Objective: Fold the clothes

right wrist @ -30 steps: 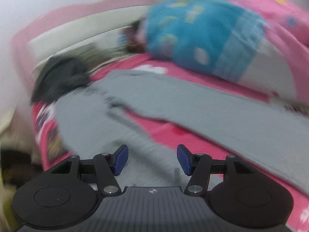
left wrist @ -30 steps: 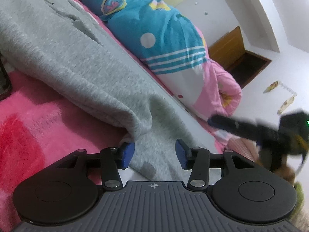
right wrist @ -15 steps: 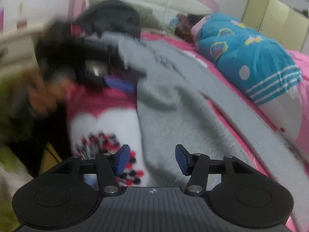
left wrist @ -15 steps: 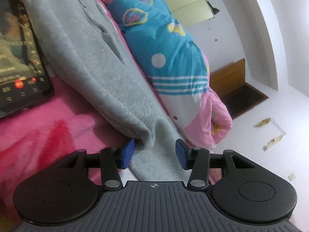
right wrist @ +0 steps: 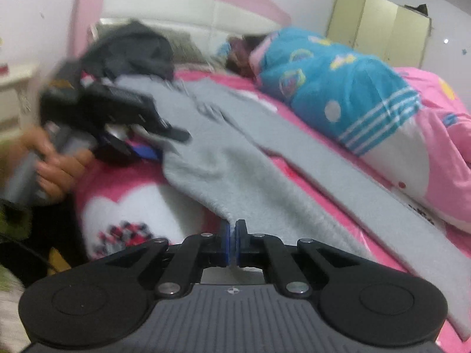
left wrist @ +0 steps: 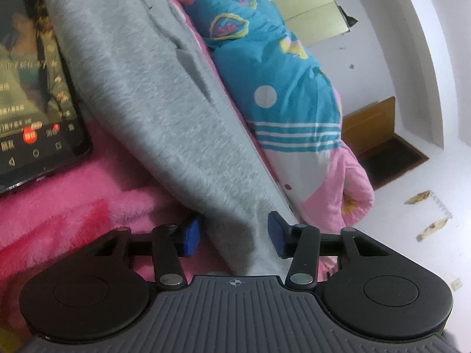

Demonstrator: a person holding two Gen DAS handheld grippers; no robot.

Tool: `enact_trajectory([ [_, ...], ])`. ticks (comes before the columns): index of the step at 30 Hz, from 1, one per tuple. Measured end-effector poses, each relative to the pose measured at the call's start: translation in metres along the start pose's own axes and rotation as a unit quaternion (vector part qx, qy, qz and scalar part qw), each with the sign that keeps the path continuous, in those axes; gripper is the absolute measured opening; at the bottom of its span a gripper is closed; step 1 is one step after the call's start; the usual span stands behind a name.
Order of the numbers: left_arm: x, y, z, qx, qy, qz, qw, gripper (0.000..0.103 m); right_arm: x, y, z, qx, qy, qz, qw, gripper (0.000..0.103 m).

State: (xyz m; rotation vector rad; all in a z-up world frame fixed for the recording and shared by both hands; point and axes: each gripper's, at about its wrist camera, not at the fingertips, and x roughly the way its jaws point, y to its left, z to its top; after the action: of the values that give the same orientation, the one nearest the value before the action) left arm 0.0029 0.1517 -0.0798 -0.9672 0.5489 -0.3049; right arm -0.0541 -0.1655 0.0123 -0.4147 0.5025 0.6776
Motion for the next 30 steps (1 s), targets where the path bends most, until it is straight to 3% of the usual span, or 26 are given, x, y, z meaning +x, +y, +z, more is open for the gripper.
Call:
enact_trajectory([
  [2,-0.005,-0.004,-0.002,0.023,-0.001,0.019,0.9995,0.015,-0.01,0.003,0.0,-0.01,0.001,0.014,1.0,0.002],
  [3,-0.008,-0.005,-0.004,0.03,0.001,0.029,0.9991,0.013,-0.013,0.004,-0.002,-0.018,0.006,0.02,1.0,0.002],
  [7,-0.011,-0.002,-0.015,0.056,0.017,0.073,0.9957,0.011,-0.001,0.012,-0.018,-0.039,0.06,0.052,0.996,0.002],
  [9,-0.009,0.001,-0.018,0.066,0.019,0.078,0.9946,0.011,0.013,0.017,-0.028,-0.05,0.101,0.064,0.992,0.004],
  [12,-0.01,0.001,-0.019,0.087,0.011,0.074,0.9934,0.011,0.016,0.017,-0.02,-0.072,0.124,0.07,0.987,0.012],
  [14,-0.009,0.001,-0.02,0.1,0.008,0.071,0.9924,0.011,0.007,0.004,0.001,-0.058,0.125,0.097,0.986,0.033],
  [17,-0.007,0.003,-0.022,0.114,0.007,0.061,0.9916,0.011,0.031,-0.024,0.033,-0.016,0.104,0.105,0.989,0.051],
  [20,-0.007,0.005,-0.022,0.12,0.006,0.045,0.9917,0.013,0.055,-0.052,0.066,0.026,0.082,0.112,0.99,0.056],
  [24,-0.006,0.009,-0.021,0.116,0.006,0.026,0.9929,0.013,0.089,-0.088,0.108,0.081,0.055,0.122,0.988,0.056],
  [30,-0.006,0.015,-0.019,0.113,0.001,0.0,0.9935,0.012,0.199,-0.079,0.126,0.04,0.066,0.131,0.988,0.053],
])
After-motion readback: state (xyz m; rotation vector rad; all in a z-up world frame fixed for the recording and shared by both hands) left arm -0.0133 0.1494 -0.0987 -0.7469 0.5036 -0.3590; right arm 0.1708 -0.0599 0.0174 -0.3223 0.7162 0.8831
